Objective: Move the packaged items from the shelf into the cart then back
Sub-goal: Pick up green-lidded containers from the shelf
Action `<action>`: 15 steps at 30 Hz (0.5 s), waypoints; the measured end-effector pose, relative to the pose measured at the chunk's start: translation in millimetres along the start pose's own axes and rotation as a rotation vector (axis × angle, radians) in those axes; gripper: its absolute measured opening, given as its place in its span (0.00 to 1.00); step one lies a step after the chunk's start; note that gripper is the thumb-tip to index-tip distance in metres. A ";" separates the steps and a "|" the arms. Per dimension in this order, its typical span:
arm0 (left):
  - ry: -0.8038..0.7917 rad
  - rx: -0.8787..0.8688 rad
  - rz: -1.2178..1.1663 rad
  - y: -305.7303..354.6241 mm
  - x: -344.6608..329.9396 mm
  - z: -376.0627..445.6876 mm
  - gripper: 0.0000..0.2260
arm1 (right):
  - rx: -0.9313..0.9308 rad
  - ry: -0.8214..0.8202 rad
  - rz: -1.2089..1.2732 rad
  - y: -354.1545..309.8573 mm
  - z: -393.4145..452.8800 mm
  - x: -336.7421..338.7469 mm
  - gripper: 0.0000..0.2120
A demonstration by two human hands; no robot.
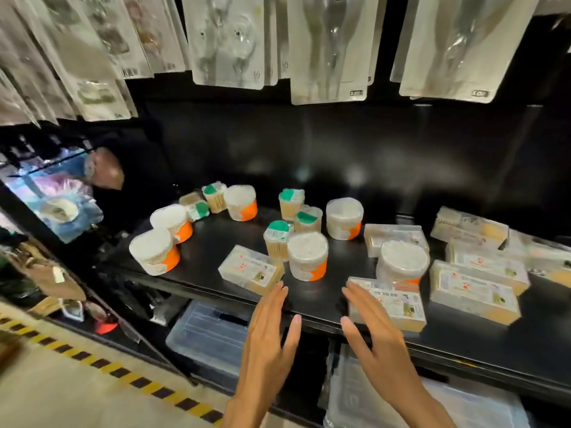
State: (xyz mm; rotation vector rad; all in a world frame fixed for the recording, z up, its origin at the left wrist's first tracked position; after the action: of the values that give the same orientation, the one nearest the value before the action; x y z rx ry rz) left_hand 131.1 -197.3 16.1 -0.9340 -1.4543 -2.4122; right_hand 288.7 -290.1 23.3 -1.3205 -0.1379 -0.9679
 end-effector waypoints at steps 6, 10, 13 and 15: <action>0.042 -0.041 -0.038 -37.9 14.9 62.5 0.25 | -0.029 0.026 -0.002 -0.1 54.0 -31.2 0.26; -0.009 -0.042 -0.054 -64.3 21.5 115.4 0.28 | -0.048 0.153 -0.001 -0.7 81.9 -45.3 0.25; -0.119 0.016 -0.074 -85.8 18.4 159.1 0.31 | -0.101 0.192 0.011 -1.0 103.0 -55.4 0.25; -0.231 0.033 -0.041 -100.8 9.2 185.8 0.37 | -0.152 0.234 0.027 -2.1 114.5 -57.0 0.24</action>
State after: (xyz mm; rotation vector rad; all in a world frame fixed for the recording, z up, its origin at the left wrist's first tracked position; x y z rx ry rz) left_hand 157.4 12.4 8.0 -1.2211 -1.5972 -2.3652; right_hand 300.5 -162.7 25.5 -1.3321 0.1346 -1.1188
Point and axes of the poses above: each hand's wrist, its own z-axis towards the middle knuckle, its own x-axis out of the back of the hand, y = z × x, the point moved 7 cm from there along z, towards the middle knuckle, and after that the axes turned 3 degrees about y, right-handed, at the moved point
